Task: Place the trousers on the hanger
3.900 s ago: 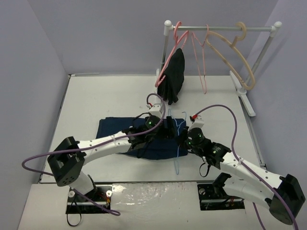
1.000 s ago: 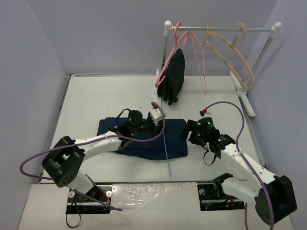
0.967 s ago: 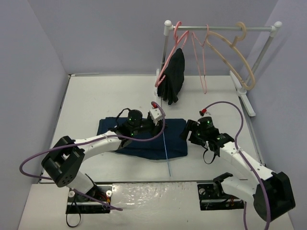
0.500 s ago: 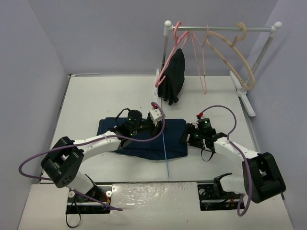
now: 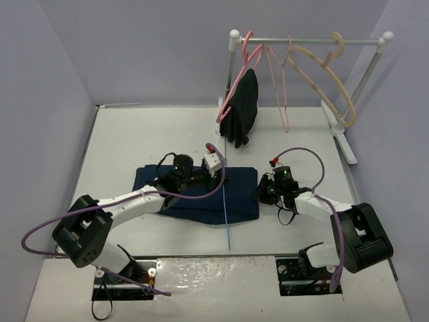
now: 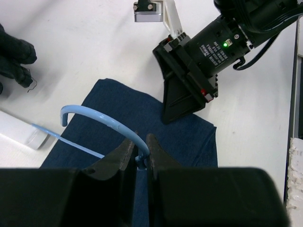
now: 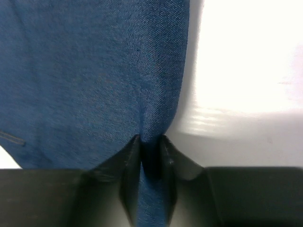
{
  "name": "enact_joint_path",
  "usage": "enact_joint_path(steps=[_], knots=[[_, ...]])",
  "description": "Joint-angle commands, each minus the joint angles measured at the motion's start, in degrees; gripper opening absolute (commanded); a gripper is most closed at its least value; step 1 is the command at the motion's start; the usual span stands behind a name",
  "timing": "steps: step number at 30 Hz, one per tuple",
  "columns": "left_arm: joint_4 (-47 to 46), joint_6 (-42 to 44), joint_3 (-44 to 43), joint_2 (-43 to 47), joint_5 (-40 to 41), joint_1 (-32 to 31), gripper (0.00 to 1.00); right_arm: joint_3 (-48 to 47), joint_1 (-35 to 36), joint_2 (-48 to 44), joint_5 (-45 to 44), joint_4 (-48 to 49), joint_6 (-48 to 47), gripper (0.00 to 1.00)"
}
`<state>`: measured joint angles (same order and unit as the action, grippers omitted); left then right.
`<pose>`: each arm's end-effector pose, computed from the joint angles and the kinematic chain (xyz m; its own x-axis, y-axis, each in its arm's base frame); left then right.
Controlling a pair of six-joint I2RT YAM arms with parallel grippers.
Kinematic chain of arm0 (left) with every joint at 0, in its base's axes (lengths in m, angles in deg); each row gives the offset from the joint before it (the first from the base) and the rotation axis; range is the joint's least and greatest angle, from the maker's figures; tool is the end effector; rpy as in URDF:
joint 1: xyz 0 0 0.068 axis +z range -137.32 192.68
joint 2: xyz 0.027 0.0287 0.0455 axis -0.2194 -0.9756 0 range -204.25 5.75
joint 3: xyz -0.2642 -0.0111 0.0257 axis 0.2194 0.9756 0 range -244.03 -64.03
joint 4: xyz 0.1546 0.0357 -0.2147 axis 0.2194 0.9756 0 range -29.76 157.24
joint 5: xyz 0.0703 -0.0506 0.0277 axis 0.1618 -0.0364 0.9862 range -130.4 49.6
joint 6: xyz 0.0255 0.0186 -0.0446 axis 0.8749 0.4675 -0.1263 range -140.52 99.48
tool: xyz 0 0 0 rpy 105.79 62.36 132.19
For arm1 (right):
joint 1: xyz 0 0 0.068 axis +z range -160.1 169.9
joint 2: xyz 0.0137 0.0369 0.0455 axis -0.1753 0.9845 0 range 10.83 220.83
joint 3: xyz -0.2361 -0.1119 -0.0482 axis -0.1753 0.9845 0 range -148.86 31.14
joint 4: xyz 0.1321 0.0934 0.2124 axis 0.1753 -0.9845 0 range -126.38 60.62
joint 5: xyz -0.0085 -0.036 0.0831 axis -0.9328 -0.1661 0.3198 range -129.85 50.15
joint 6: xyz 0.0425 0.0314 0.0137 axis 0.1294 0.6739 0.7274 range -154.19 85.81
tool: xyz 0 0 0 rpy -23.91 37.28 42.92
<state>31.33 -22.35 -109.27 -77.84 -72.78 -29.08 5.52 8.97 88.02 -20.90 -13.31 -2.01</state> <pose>0.2322 -0.2337 0.2427 -0.1529 0.1004 -0.9831 0.9521 0.2817 -0.1193 0.2367 0.0944 0.1414 -0.7622 0.2694 -0.5886 -0.1807 0.7846 0.5931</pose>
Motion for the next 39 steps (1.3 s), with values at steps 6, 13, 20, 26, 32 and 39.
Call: enact_joint_path(steps=[6, 13, 20, 26, 32, 39], knots=[[4.2, 0.7, 1.6, 10.5, -5.8, 6.4, 0.0, -16.5, 0.0, -13.7, -5.3, -24.0, -7.2, 0.0], [8.1, 1.3, 0.9, 16.6, -5.4, 8.0, 0.0, -26.4, 0.1, -18.0, -3.3, -33.5, -8.6, 0.0], [5.0, -4.7, 2.2, 19.8, 1.7, 8.1, 0.0, -26.6, 0.1, -21.7, -2.8, -34.7, -7.3, 0.0], [5.0, -8.5, 3.6, 22.5, 13.5, 7.8, 0.0, -27.2, 0.2, -24.0, -2.8, -35.1, -6.1, 0.0], [5.5, -13.2, 3.8, 21.6, 22.0, 5.9, 0.0, -30.8, 0.1, -24.4, -1.8, -35.1, -5.1, 0.0], [3.7, -17.9, 2.1, 17.7, 32.9, -0.3, 0.0, -31.9, 0.3, -23.5, -0.8, -34.9, -4.8, 0.0]])
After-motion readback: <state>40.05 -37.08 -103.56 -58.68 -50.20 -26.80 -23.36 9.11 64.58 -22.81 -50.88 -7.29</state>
